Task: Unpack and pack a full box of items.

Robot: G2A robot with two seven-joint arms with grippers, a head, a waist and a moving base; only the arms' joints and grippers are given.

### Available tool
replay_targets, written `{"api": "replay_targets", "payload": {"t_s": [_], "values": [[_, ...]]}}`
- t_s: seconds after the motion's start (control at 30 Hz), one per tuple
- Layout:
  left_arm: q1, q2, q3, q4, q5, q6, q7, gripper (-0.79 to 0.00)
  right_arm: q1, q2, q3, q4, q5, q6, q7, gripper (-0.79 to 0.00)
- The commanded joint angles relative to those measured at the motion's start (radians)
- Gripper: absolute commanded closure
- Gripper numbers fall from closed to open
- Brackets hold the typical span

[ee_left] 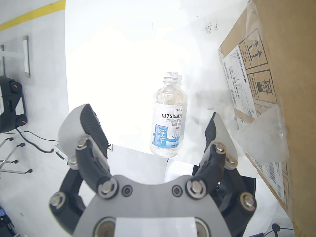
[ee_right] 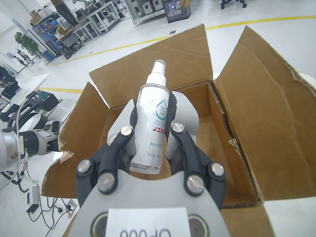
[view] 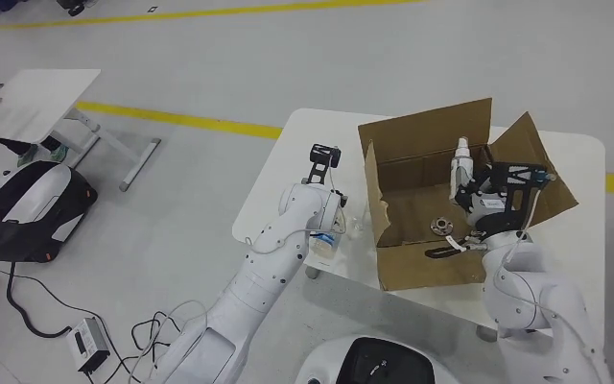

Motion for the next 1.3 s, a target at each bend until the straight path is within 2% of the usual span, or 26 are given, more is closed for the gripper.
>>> {"api": "replay_targets", "payload": {"t_s": [0.0, 0.13, 0.43, 0.77, 0.87, 0.97, 1.07, 1.27], "values": [[0.0, 0.0, 0.0, 0.0, 0.0, 0.0, 0.0, -0.785, 0.0, 0.0, 0.0, 0.0, 0.0, 0.0, 0.0, 0.0], [0.0, 0.0, 0.0, 0.0, 0.0, 0.0, 0.0, -0.785, -0.002, 0.0, 0.0, -0.001, 0.001, -0.002, -0.005, 0.0], [0.0, 0.0, 0.0, 0.0, 0.0, 0.0, 0.0, -0.785, -0.069, 0.0, 0.026, -0.055, -0.001, -0.01, -0.161, 0.0], [0.0, 0.0, 0.0, 0.0, 0.0, 0.0, 0.0, -0.785, -0.213, 0.012, 0.108, -0.159, 0.009, -0.065, -0.246, 0.0], [0.0, 0.0, 0.0, 0.0, 0.0, 0.0, 0.0, -0.785, -0.261, 0.018, 0.137, -0.181, -0.014, -0.094, -0.241, 0.0], [0.0, 0.0, 0.0, 0.0, 0.0, 0.0, 0.0, -0.785, -0.283, 0.02, 0.152, -0.168, -0.01, -0.075, -0.199, 0.0], [0.0, 0.0, 0.0, 0.0, 0.0, 0.0, 0.0, -0.785, -0.28, 0.02, 0.153, -0.154, -0.008, -0.059, -0.176, 0.0], [0.0, 0.0, 0.0, 0.0, 0.0, 0.0, 0.0, -0.785, -0.24, 0.022, 0.119, -0.151, -0.109, -0.074, -0.117, 0.0]]}}
